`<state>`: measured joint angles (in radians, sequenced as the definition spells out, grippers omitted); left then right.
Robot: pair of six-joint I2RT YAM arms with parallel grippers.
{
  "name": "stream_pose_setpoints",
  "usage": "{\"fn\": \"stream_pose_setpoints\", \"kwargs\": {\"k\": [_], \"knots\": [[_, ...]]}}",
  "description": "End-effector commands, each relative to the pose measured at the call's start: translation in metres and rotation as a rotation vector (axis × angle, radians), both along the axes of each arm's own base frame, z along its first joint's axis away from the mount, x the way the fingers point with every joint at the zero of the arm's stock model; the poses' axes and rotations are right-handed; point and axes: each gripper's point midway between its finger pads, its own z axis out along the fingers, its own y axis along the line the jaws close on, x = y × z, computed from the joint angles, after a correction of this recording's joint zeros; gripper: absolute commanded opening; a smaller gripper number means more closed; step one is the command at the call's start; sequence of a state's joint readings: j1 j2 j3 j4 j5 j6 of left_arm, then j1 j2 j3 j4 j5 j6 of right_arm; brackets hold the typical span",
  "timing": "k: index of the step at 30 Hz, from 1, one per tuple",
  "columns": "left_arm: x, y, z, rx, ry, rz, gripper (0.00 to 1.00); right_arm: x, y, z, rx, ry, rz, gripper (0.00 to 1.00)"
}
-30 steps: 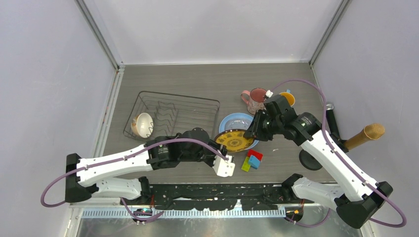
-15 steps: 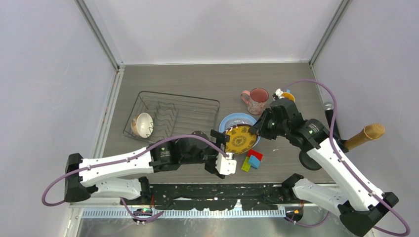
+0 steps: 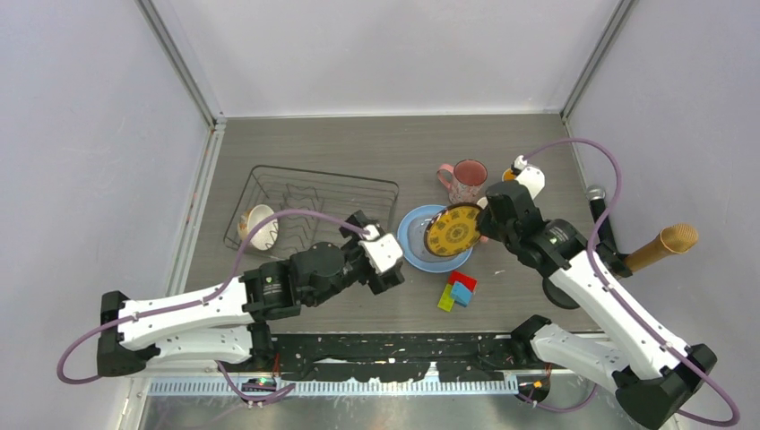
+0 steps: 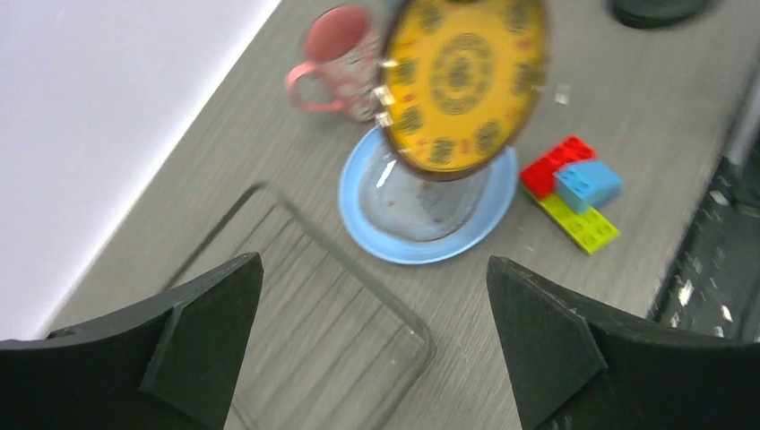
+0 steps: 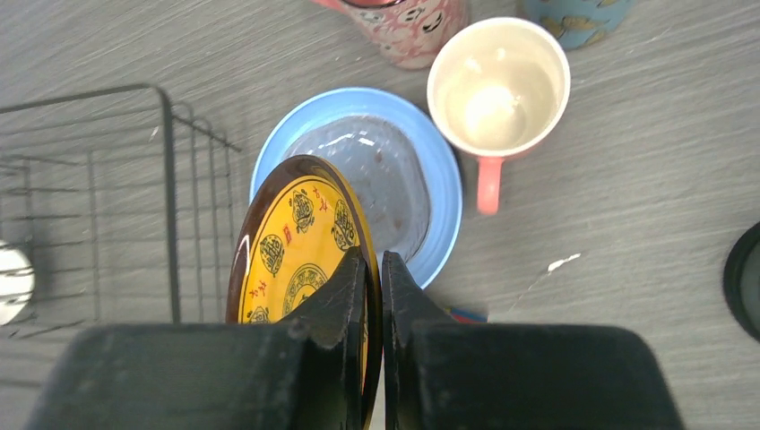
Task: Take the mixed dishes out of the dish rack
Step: Place the plate at the center of the board.
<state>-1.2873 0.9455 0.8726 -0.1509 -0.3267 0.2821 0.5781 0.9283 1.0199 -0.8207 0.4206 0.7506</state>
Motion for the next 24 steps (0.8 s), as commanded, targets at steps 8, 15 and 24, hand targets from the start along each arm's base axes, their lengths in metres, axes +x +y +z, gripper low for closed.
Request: {"fn": "stream_pose_setpoints", "kwargs": {"k": [8,15,24], "knots": [[0.065,0.128,-0.007,-0.422,0.268,0.835,1.0,0.055,0.005,-0.027,-0.115,-0.144,-0.022,0.0],[0.086,0.189,-0.02,-0.556,0.362,1.005,1.0,0.07,0.015,-0.061,-0.167,-0.11,0.022,0.0],[0.113,0.21,-0.057,-0.465,0.526,1.178,1.0,0.081,0.013,-0.09,-0.23,-0.067,-0.01,0.01]]}}
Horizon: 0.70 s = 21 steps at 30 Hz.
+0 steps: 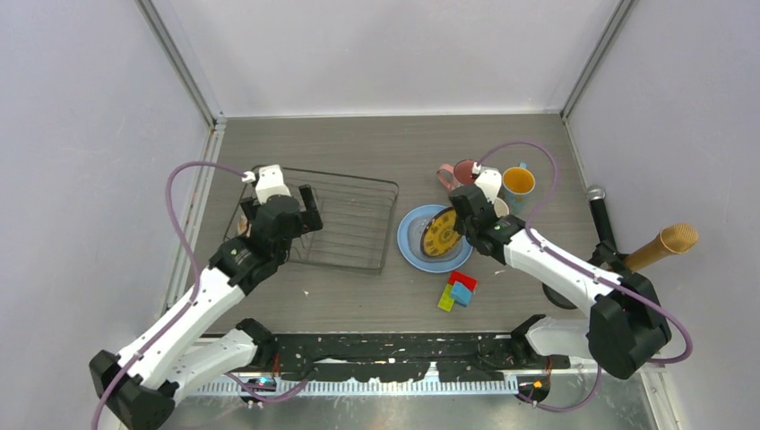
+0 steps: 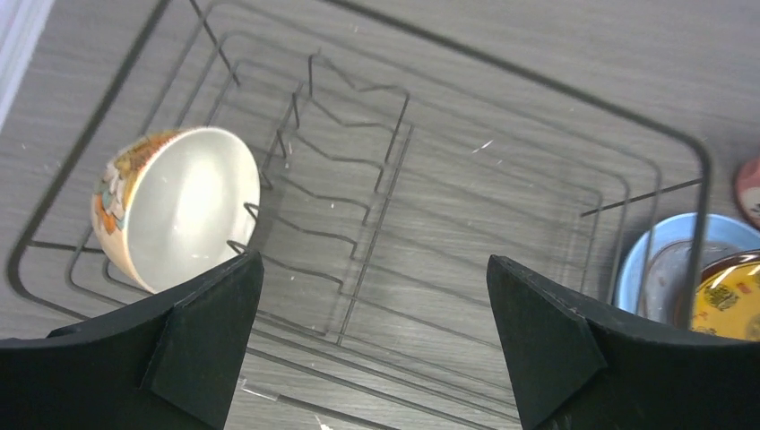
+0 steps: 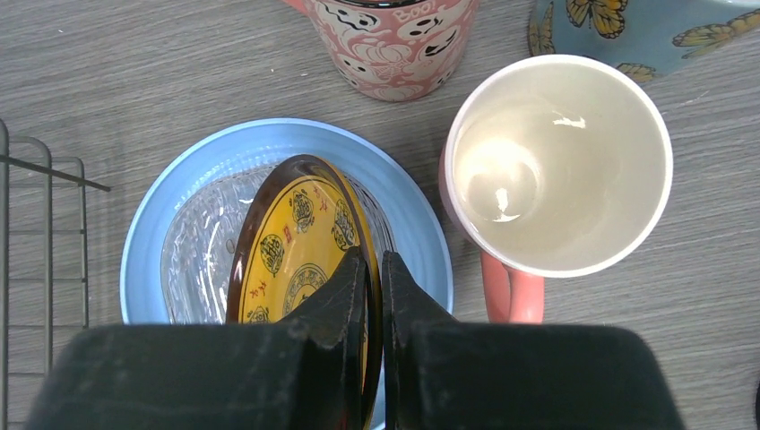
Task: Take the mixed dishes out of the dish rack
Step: Place the plate at the center of the board.
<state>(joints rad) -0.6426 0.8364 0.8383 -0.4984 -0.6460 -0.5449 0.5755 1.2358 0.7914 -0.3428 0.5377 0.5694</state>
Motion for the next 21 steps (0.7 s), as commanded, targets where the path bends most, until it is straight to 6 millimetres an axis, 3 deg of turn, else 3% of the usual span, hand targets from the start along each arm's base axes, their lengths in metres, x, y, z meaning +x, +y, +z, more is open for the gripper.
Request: {"fn": "stream_pose_setpoints", "kwargs": {"k": [1,8,11,21], "knots": [[0.004,-0.005,-0.01,-0.066,0.09,-0.001,1.0,0.017,0.003,0.009,0.014,-0.075,-0.023,0.01],[-0.006,0.002,-0.009,-0.078,0.078,-0.007,1.0,0.015,0.0,-0.004,-0.005,-0.053,-0.039,0.08],[-0.012,0.01,-0.012,-0.077,0.07,0.011,1.0,0.015,0.0,-0.008,-0.006,-0.049,-0.037,0.17],[-0.022,0.029,-0.02,-0.04,0.111,0.096,1.0,0.012,0.002,-0.019,-0.023,-0.012,-0.008,0.29]]}}
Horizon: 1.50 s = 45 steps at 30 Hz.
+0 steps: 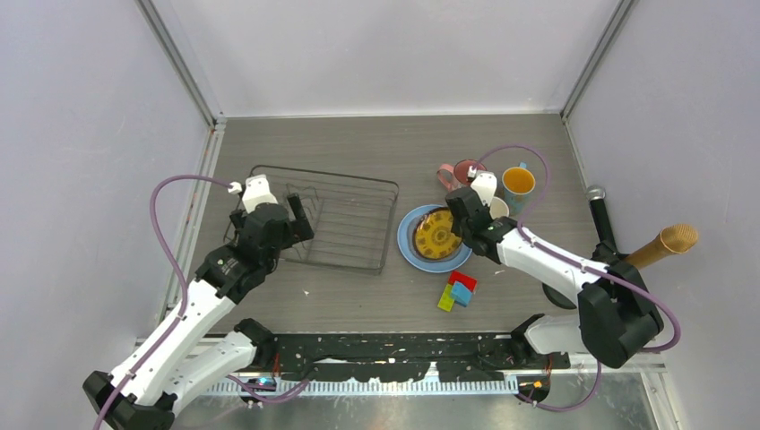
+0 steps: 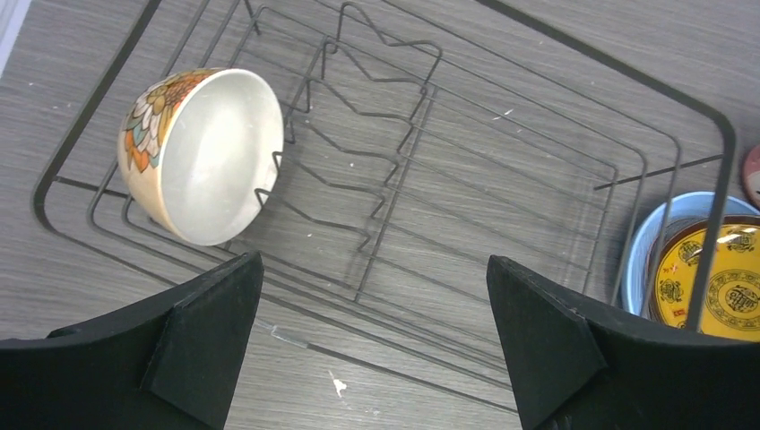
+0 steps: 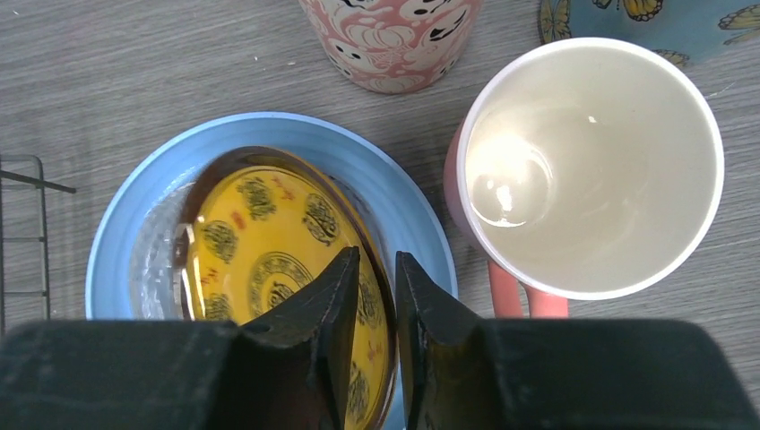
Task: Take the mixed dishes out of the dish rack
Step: Place the plate at the center of the board, then pick up the bowl from the dish rack.
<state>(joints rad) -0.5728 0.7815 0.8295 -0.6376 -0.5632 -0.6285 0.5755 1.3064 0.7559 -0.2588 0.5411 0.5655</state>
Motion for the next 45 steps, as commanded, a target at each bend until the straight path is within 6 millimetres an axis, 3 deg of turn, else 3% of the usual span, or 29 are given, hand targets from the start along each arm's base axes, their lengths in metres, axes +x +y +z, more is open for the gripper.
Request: {"fn": "stream_pose_setpoints", "kwargs": {"k": [1,13,18,20,25,30,37,41,45], "knots": [[-0.004,0.012,-0.003,0.021,0.023,0.061,1.0,0.006,0.0,0.004,-0.008,-0.028,-0.001,0.3],[-0.013,0.028,0.001,0.036,0.012,0.119,1.0,0.004,0.01,0.014,0.03,-0.054,0.08,0.56],[-0.016,0.04,-0.002,0.085,0.041,0.183,1.0,0.003,0.023,0.029,0.091,-0.094,0.142,0.8],[-0.016,0.043,-0.004,0.109,0.058,0.191,1.0,0.002,0.026,0.034,0.105,-0.109,0.17,0.83],[-0.01,0.05,0.001,0.171,0.06,0.233,1.0,-0.001,0.035,0.047,0.155,-0.152,0.226,0.87],[-0.002,0.073,0.013,0.326,0.08,0.335,1.0,-0.009,0.04,0.062,0.209,-0.211,0.271,0.92],[0.016,0.091,-0.009,0.347,0.166,0.39,1.0,-0.015,0.038,0.076,0.247,-0.269,0.278,0.99],[0.026,0.101,-0.023,0.278,0.163,0.395,0.88,-0.017,0.037,0.076,0.251,-0.277,0.281,0.99],[0.033,0.115,-0.02,0.303,0.128,0.426,0.8,-0.018,0.037,0.075,0.25,-0.272,0.283,0.99]]}}
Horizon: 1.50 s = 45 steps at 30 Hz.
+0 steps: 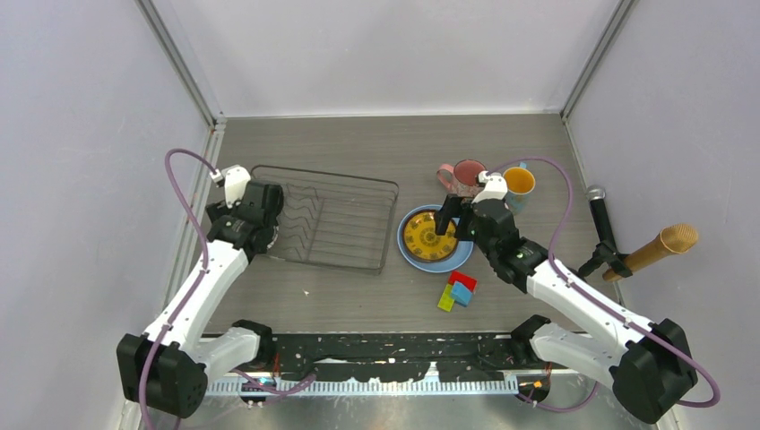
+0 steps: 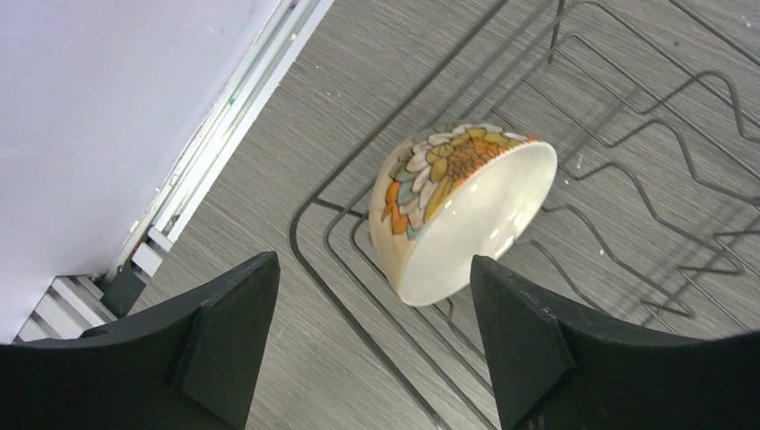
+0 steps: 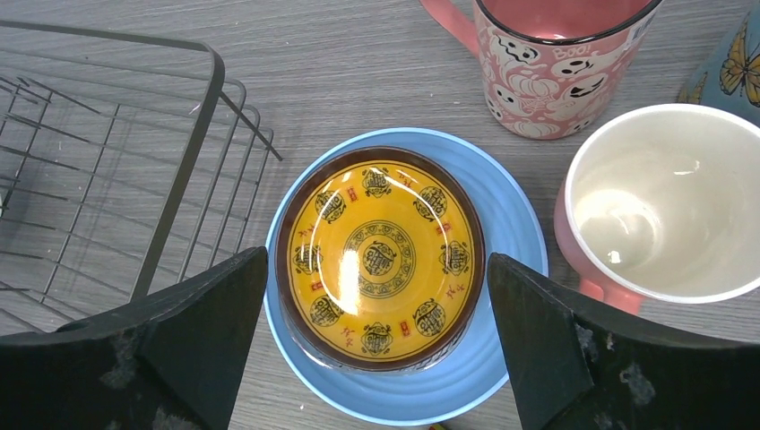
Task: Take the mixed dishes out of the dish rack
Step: Pick up the bowl from the dish rack.
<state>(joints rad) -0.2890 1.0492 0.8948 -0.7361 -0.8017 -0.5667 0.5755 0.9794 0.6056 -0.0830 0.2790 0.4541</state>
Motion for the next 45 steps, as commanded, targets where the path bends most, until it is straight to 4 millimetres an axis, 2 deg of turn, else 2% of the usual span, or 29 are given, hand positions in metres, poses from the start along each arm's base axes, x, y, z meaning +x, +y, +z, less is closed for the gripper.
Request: {"fn": "stream_pose_setpoints", "kwargs": {"k": [1,3,11,14,19,25,30,34,45], "knots": [[0.02,0.005,0.014,0.009,-0.094,-0.031,0.78,0.004,0.003,0.015,0.03,-0.053,0.009,0.99],[0.025,0.003,0.011,0.015,-0.101,-0.057,0.72,0.004,0.003,0.015,0.031,-0.054,0.009,0.99],[0.029,0.0,-0.017,0.042,-0.009,-0.107,0.61,0.005,0.003,0.009,0.02,-0.044,0.007,0.99],[0.029,0.002,-0.022,0.06,0.024,-0.098,0.55,0.005,0.004,0.008,0.02,-0.042,0.01,0.99],[0.028,0.012,-0.024,0.117,0.068,-0.041,0.47,0.004,0.004,0.008,0.022,-0.044,0.011,0.99],[0.027,0.017,-0.028,0.143,0.083,-0.009,0.44,0.004,0.003,0.009,0.023,-0.049,0.011,0.99],[0.031,0.017,-0.032,0.151,0.086,-0.003,0.4,0.004,0.004,0.007,0.022,-0.046,0.012,0.99],[0.031,0.017,-0.034,0.145,0.097,0.004,0.33,0.004,0.005,0.006,0.021,-0.041,0.018,0.99],[0.03,0.019,-0.019,0.147,0.065,0.029,0.18,0.005,0.005,0.006,0.016,-0.036,0.019,0.99]]}}
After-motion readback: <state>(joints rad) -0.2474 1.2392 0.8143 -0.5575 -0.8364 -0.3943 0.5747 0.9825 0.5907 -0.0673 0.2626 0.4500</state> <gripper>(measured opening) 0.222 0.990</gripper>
